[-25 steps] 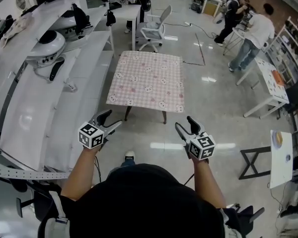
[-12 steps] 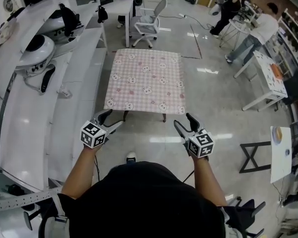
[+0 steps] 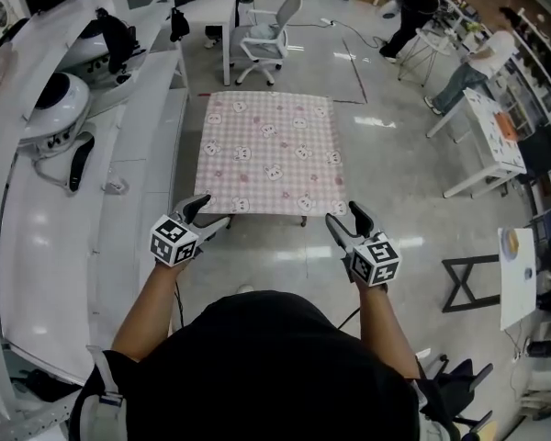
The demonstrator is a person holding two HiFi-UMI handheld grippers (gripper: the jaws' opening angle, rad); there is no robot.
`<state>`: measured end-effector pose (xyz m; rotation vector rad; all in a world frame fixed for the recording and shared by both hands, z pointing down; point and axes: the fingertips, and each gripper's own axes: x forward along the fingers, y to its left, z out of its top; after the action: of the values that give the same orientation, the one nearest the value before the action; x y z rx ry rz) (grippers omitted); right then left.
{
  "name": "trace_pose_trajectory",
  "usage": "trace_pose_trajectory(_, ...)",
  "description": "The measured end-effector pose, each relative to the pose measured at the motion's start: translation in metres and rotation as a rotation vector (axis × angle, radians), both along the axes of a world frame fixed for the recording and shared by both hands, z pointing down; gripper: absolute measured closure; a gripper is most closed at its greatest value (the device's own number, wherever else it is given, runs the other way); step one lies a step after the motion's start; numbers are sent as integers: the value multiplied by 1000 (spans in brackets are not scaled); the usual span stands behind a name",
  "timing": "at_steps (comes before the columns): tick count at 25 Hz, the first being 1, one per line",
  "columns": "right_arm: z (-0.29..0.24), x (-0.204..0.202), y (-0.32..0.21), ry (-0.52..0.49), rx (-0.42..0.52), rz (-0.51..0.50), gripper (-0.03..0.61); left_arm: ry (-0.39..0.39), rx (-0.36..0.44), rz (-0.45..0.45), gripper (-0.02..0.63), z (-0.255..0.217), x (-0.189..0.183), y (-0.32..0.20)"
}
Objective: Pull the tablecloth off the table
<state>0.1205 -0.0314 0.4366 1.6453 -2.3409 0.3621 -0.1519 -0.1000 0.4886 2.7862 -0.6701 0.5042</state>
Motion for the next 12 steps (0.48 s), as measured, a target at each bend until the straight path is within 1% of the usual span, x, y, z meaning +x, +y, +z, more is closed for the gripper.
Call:
trace_pose_trajectory(3,-4,-3,-8,1,5,17,264,24,3,16,319,-8,0,-13)
trace_pose_trajectory(7,-3,-13,-14,1,-2,34,264,24,7,46,319,-9,-4,-24)
trace_pose_trajectory(12,-2,-18,-22,13,-13,33,264,51,-6,37,319,-12,-12,-37)
